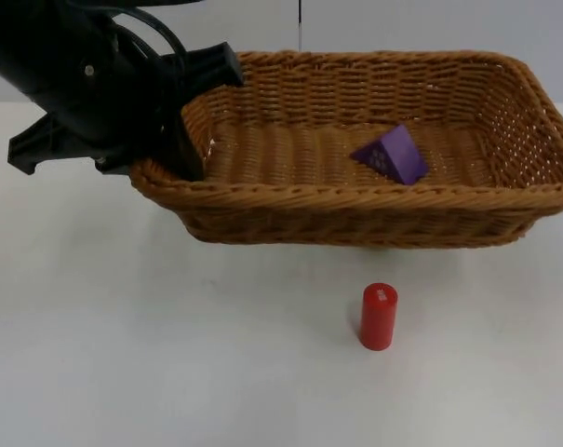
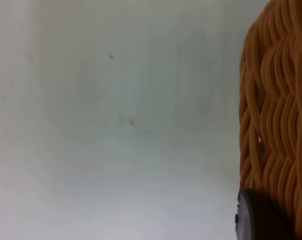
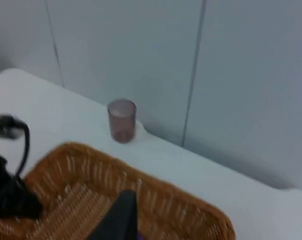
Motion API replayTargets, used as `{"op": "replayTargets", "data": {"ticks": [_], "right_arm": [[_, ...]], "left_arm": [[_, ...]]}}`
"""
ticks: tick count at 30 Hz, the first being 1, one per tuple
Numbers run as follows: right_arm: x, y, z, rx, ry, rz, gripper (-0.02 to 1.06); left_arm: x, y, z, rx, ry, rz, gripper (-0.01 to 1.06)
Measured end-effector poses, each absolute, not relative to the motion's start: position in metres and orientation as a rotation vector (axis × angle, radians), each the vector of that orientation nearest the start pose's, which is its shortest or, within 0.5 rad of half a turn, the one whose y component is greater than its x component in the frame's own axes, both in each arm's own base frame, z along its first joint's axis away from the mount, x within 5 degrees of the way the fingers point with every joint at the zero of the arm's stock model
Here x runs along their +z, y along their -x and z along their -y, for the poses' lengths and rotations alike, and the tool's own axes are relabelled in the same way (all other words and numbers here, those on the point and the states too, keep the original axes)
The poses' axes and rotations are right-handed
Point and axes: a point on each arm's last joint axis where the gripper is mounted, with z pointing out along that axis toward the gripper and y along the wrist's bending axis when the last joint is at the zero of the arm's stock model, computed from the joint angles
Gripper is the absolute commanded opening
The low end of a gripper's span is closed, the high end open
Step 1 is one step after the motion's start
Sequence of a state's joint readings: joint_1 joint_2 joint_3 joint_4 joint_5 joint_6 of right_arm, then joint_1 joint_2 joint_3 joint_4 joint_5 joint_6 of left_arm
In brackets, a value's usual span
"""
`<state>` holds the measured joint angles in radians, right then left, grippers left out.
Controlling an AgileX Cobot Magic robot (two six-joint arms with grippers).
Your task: Pick up the basket with the left hand and place the triangular block into the basket with the right hand.
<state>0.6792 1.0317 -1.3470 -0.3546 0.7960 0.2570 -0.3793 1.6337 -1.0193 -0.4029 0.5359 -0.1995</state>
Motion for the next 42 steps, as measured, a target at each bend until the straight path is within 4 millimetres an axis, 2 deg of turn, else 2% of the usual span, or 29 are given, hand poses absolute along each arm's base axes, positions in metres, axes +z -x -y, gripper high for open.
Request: {"op": "replayTargets", "data": {"ticks": [6,10,11,15,16,19,25,33,42], "right_arm": [[0.483,-0.168,-0.091,0.239,0.412,-1.843,1.04],[0.484,-0.172,-0.076,0.232,0.374,-1.854,1.04],[0.484,-0.172,-0.076,0.232,0.374,-1.854,1.04],[0.486,-0.171,-0.068,0.221,0.368,-1.847,1.04],[0.486,-0.171,-0.068,0.221,0.368,-1.847,1.04],[0.488,-0.167,-0.066,0.213,0.373,-1.841,1.04],[0.487,-0.164,-0.065,0.200,0.385,-1.851,1.04],[0.486,-0.162,-0.062,0.170,0.390,-1.866,1.04],[0.489,-0.156,-0.058,0.151,0.389,-1.851,1.04]], "left_arm": [[0.219,-0.303,0.132,-0.560,0.173,-2.673,0.01],[0.212,-0.320,0.092,-0.513,0.339,-2.662,0.01],[0.212,-0.320,0.092,-0.513,0.339,-2.662,0.01],[0.192,-0.335,0.043,-0.475,0.474,-2.678,0.01],[0.192,-0.335,0.043,-0.475,0.474,-2.678,0.01],[0.174,-0.341,0.025,-0.507,0.502,-2.702,0.01],[0.148,-0.348,0.025,-0.547,0.497,-2.729,0.01],[0.114,-0.358,0.020,-0.480,0.517,-2.725,0.01],[0.102,-0.361,0.022,-0.504,0.493,-2.720,0.01]]}}
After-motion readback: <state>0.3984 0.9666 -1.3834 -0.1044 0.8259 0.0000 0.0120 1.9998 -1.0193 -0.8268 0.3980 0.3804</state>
